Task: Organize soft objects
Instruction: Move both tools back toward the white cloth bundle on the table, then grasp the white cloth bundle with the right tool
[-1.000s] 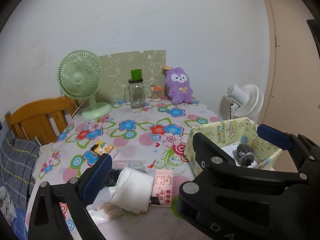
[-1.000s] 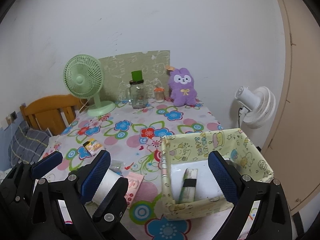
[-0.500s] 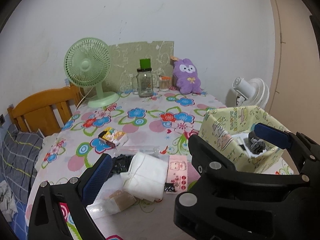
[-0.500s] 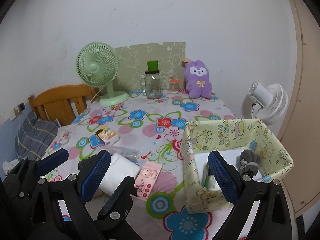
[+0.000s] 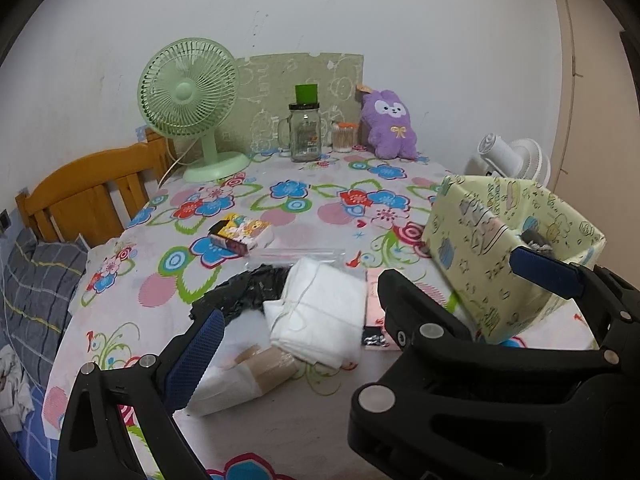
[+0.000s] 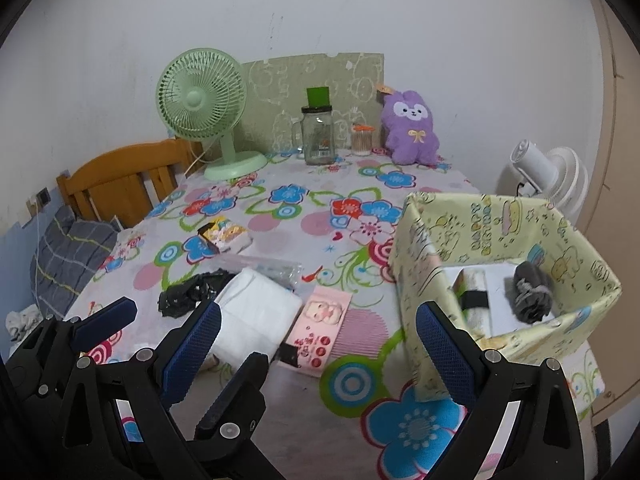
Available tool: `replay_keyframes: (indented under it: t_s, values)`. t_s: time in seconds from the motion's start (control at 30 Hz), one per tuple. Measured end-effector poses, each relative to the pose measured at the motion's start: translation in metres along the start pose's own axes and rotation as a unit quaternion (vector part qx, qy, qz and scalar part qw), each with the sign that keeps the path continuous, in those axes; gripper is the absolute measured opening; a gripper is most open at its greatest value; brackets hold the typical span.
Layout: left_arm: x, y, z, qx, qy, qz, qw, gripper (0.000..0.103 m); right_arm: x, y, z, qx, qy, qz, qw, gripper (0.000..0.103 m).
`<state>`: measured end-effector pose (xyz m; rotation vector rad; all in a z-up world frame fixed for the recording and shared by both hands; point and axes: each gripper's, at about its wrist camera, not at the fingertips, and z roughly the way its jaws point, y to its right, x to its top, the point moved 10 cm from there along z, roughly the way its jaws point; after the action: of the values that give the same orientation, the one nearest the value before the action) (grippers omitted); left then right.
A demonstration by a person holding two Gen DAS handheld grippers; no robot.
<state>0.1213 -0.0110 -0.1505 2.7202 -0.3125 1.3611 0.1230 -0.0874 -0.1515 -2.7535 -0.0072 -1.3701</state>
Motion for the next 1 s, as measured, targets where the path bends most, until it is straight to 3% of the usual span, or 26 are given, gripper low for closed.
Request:
replay_keyframes:
  t_s: [0.37, 0.9, 1.0]
  values:
    - [-0.019, -0.024, 0.015, 0.026, -0.016, -0.008, 0.9995, 0.101, -0.019, -0.018, 0.026, 0.027, -0.032, -0.001, 0.999, 0.099]
    - [-0.045, -0.06, 0.041, 0.034, -0.06, -0.047, 0.9965, 0.101, -0.036, -0.045, 0.057, 0.038, -0.072, -0.027, 0.996, 0.099]
    - [-0.05, -0.062, 0.047, 0.033, -0.071, -0.048, 0.9958, 0.096, -0.038, -0.049, 0.063, 0.038, -0.079, -0.032, 0.996, 0.099]
